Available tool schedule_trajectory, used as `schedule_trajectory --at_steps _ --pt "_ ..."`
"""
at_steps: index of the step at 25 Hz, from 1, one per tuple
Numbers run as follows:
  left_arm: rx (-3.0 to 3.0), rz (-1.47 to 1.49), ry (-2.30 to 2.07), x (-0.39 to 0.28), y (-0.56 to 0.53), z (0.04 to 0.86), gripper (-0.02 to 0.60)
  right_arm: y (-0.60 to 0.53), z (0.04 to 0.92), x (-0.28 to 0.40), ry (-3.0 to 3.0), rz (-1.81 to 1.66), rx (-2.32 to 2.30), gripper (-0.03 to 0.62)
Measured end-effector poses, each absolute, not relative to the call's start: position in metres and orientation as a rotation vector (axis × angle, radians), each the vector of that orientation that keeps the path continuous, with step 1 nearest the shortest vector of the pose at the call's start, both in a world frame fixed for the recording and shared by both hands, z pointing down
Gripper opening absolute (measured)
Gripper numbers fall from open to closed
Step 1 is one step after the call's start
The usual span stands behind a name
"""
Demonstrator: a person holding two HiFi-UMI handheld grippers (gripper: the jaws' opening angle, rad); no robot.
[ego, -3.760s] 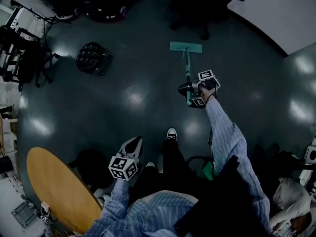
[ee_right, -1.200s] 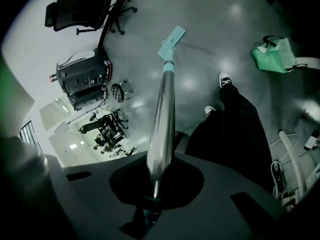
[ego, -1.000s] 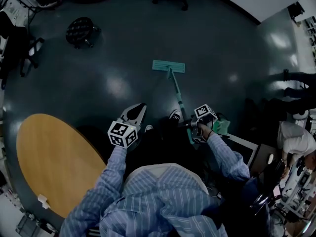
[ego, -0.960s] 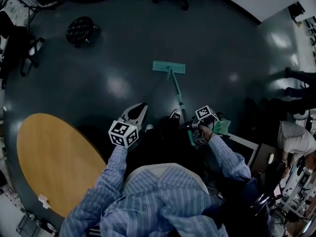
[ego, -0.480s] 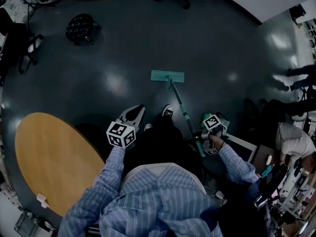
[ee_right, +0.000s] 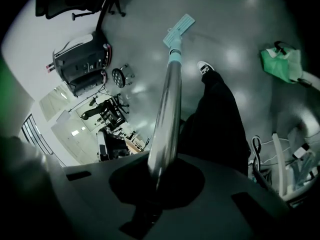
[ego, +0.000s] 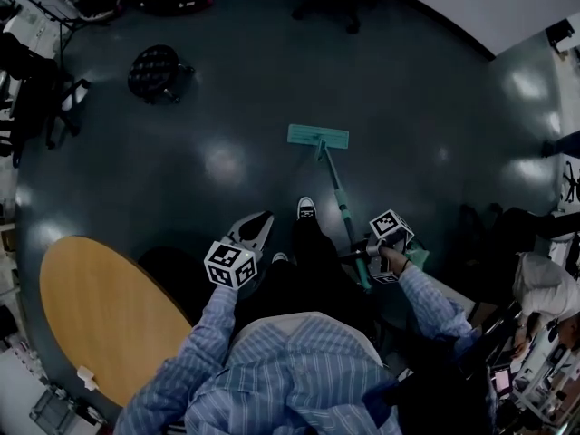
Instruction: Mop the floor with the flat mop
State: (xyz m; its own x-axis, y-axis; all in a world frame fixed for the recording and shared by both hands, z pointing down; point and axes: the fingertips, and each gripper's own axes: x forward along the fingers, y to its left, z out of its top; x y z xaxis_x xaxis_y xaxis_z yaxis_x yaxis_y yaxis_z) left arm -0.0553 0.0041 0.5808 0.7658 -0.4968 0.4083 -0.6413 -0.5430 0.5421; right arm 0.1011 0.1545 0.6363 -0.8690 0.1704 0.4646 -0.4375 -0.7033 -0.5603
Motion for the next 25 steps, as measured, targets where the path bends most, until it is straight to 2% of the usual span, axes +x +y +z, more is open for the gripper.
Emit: schedule_trajectory --at_steps 14,19,25 --pt "2.215 0.211 -0.939 0.017 -0.149 0.586 0.018 -0.168 0.711 0.196 -1.115 2.404 0.698 0.020" --pt "2.185 0.213 -1.007 0.005 -0.164 0.593 0.018 -0.266 0.726 0.205 -1.143 2.382 0.783 0.020" --pt "2.155 0.236 -1.047 -0.022 -0.166 0.591 0.018 -0.324 0.728 0.188 -1.129 2.378 0.824 0.018"
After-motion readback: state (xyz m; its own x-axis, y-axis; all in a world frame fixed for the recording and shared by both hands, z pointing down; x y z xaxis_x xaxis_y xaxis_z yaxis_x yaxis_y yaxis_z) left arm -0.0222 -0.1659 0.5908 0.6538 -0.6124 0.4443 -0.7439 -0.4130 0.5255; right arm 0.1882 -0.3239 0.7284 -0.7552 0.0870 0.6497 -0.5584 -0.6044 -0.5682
